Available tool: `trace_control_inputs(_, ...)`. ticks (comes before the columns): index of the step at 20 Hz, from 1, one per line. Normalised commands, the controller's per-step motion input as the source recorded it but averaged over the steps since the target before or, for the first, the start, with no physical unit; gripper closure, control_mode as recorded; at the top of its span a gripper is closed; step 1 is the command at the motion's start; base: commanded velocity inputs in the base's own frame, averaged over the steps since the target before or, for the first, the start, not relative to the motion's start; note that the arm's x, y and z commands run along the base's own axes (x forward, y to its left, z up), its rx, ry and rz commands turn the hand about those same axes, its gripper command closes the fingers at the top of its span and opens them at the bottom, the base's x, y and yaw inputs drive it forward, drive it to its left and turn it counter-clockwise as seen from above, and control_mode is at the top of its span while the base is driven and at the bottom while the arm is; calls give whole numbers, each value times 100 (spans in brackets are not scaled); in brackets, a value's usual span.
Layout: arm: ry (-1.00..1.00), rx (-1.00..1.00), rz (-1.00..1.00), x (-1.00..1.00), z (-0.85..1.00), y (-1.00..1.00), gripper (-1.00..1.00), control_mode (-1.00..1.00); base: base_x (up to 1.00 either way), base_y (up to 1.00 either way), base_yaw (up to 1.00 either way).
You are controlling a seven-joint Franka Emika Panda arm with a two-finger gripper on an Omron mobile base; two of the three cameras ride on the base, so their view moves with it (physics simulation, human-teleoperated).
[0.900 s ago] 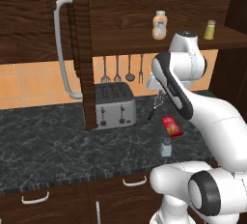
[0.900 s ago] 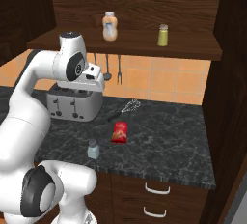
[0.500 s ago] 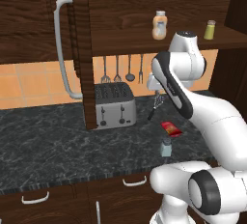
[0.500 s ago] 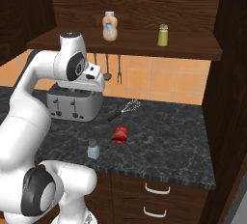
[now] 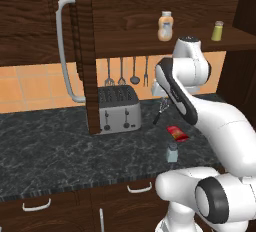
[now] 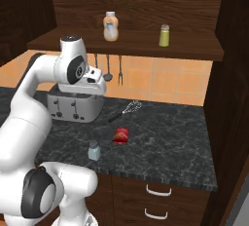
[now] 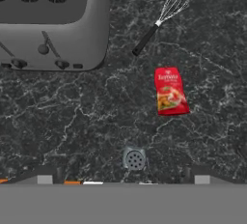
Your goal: Put the shaker and condiment bottle from the counter next to their counterparts in the cabinet.
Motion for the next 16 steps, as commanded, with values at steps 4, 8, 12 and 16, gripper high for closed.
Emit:
trace_control_inputs(4, 0, -3, 5, -44, -77, -1, -100, -100, 0, 0, 0)
trace_control_inputs(8, -31, 24, 22, -71, -51, -35, -100, -100, 0, 0, 0)
trace_control_inputs(12, -24, 18, 16, -43, -30, -40, -100, -100, 0, 0, 0)
trace_control_inputs(16, -11, 14, 14, -16, -55, -33, -100, -100, 0, 0, 0)
